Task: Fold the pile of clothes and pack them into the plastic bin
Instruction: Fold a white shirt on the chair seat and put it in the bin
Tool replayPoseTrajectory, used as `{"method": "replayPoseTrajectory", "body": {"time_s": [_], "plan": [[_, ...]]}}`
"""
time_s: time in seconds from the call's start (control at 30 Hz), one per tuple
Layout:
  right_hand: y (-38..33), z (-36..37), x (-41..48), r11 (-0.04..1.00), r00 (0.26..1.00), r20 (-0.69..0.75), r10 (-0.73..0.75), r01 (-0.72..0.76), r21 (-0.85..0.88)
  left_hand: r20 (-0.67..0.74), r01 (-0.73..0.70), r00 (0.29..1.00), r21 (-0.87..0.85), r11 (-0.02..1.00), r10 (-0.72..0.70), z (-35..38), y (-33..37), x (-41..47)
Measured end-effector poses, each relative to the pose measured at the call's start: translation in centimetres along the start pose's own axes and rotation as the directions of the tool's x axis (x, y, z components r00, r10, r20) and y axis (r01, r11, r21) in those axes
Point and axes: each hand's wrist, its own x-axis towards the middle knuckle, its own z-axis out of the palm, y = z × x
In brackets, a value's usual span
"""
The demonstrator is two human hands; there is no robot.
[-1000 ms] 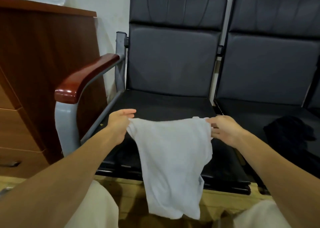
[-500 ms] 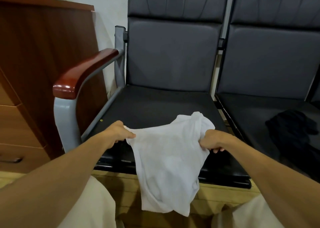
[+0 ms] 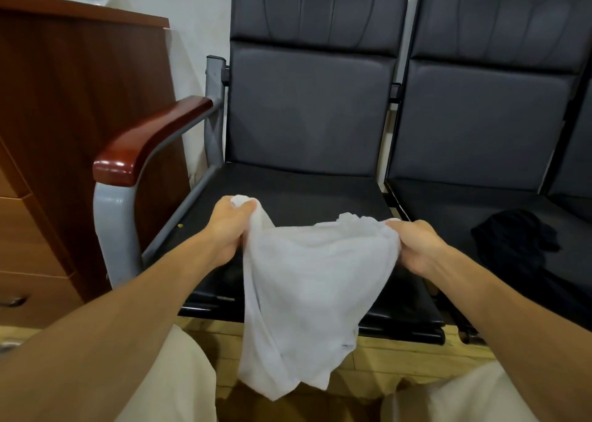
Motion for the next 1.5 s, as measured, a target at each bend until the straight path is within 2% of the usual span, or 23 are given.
{"method": "replayPoseTrajectory", "body": {"time_s": [0.07,0.13,0.2,0.23,0.3,0.33,0.37,0.47,0.6,0.67,0.77,0.8,0.83,0.9,0.93,1.0,1.07,1.1,1.13,1.23,1.3,1.4,1.5], "plan": [[-0.3,-0.8,0.3,0.992,0.977,-0.178,-0.122,0.115,-0.048,-0.129,-0.062,0.99,0.012,0.998,0.063,0.0,-0.1,0.3],[-0.7,-1.9,0.5,0.937,0.895,-0.309,-0.322,0.255,-0.237,-0.294,-0.088,0.95,0.071,0.994,0.105,-0.5,-0.1,0.5],[-0.7,-2.6,-0.1,0.823,0.857,-0.261,-0.445,0.275,-0.498,-0.393,-0.057,0.913,0.144,0.988,0.11,-1.0,-0.3,0.9],[-0.4,-2.8,0.0,0.765,0.901,-0.17,-0.399,0.225,-0.604,-0.405,-0.026,0.91,0.168,0.985,0.094,-1.1,-0.4,1.0],[0.3,-2.7,-0.1,0.697,0.996,-0.013,-0.088,0.052,-0.715,-0.376,0.057,0.927,0.127,0.99,-0.005,-1.2,-0.6,0.8],[0.4,-2.5,-0.4,0.683,0.997,0.031,0.073,-0.027,-0.729,-0.337,0.109,0.938,0.052,0.993,-0.085,-1.1,-0.6,0.6],[0.5,-2.4,-0.6,0.679,0.987,0.048,0.156,-0.072,-0.73,-0.28,0.153,0.947,-0.036,0.988,-0.157,-1.2,-0.6,0.4],[0.8,-2.4,-0.3,0.67,0.989,0.027,0.145,-0.078,-0.738,-0.111,0.231,0.963,-0.117,0.966,-0.244,-1.8,-0.6,0.4],[0.9,-2.8,0.0,0.58,0.986,0.035,0.162,-0.066,-0.812,-0.056,0.127,0.991,0.211,0.969,-0.118,-1.9,-1.1,-0.1],[0.9,-2.6,-0.4,0.525,0.983,0.041,0.181,-0.061,-0.849,-0.059,0.023,0.998,0.433,0.901,0.003,-2.1,-1.4,-0.2],[1.2,-1.9,-0.6,0.368,0.985,0.096,0.144,0.037,-0.929,-0.025,-0.066,0.993,0.678,0.732,0.112,-2.5,-1.7,-0.4],[1.2,-1.5,-0.8,0.375,0.982,0.139,0.127,0.082,-0.923,-0.016,-0.074,0.992,0.73,0.679,0.125,-2.5,-1.7,-0.6],[1.2,-1.2,-1.0,0.453,0.974,0.192,0.124,0.117,-0.884,-0.003,-0.087,0.99,0.764,0.64,0.138,-2.6,-1.7,-0.6],[0.8,-0.7,-1.7,0.77,0.953,0.277,0.126,0.082,-0.633,0.005,-0.098,0.989,0.773,0.627,0.148,-2.8,-1.7,-0.8],[0.5,-0.4,-2.4,0.892,0.941,0.319,0.114,0.044,-0.45,-0.001,-0.092,0.99,0.748,0.658,0.139,-2.8,-1.4,-0.9],[-0.2,0.0,-3.2,0.988,0.935,0.352,0.044,0.012,-0.156,-0.019,-0.042,0.998,0.585,0.81,0.066,-2.8,-0.8,-1.2],[-0.9,0.2,-3.3,0.999,0.959,0.28,-0.036,0.025,0.042,0.005,0.055,0.998,0.252,0.966,-0.058,-2.7,0.3,-2.1],[-1.2,0.2,-3.2,0.995,0.977,0.207,-0.056,0.036,0.096,0.037,0.104,0.994,0.093,0.99,-0.108,-2.7,0.9,-2.4],[-1.4,0.1,-3.0,0.996,0.992,0.115,-0.058,0.049,0.077,0.059,0.139,0.989,-0.013,0.99,-0.138,-2.8,1.3,-2.7],[-1.3,-0.8,-2.0,0.966,0.989,-0.127,-0.075,0.041,-0.253,0.047,0.136,0.991,-0.236,0.962,-0.128,-3.4,1.7,-2.7],[-1.4,-1.2,-1.7,0.95,0.97,-0.211,-0.124,0.054,-0.307,-0.029,0.114,0.991,-0.328,0.938,-0.13,-3.6,1.5,-2.3],[-1.6,-1.1,-1.5,0.98,0.986,-0.09,-0.141,0.126,-0.153,-0.116,0.14,0.976,-0.307,0.941,-0.184,-3.6,1.1,-1.6],[-0.7,-0.5,-1.2,0.98,0.986,0.157,-0.049,0.078,-0.184,-0.057,0.162,0.982,-0.213,0.963,-0.178,-3.6,0.5,-1.2]]}}
